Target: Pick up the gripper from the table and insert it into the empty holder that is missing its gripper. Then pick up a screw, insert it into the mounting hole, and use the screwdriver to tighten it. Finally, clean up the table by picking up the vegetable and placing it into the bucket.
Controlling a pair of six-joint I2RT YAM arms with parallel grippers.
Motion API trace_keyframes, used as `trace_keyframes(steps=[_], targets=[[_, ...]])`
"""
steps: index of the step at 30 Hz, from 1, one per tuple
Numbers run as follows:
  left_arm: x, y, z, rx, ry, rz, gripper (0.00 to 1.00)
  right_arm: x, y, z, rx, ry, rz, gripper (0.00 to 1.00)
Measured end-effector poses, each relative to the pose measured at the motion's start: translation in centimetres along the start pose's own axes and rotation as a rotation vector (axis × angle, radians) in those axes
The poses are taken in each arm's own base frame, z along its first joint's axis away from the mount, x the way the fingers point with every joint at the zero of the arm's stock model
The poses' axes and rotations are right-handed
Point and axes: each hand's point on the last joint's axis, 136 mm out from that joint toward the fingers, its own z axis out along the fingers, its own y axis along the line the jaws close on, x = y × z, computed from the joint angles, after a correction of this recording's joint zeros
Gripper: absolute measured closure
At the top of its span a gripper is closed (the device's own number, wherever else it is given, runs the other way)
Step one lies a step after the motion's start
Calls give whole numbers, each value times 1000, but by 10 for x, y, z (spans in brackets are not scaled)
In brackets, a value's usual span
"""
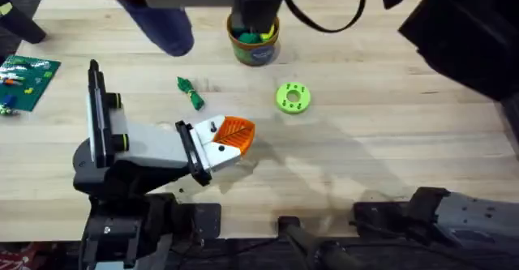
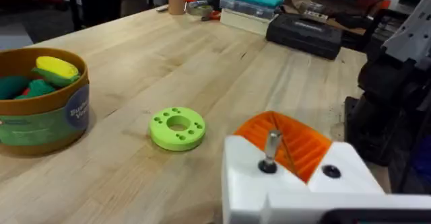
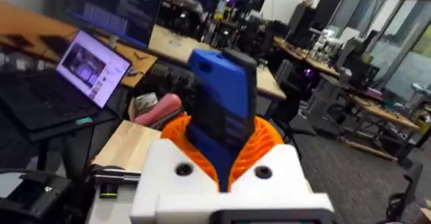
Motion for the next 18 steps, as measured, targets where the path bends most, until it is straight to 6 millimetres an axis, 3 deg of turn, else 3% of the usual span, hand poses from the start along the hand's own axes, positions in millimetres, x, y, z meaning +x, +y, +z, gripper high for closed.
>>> trace_keyframes(steps=[18], targets=[[0, 0, 0, 0, 0, 0, 994, 24, 7, -1, -23, 87, 56, 948]])
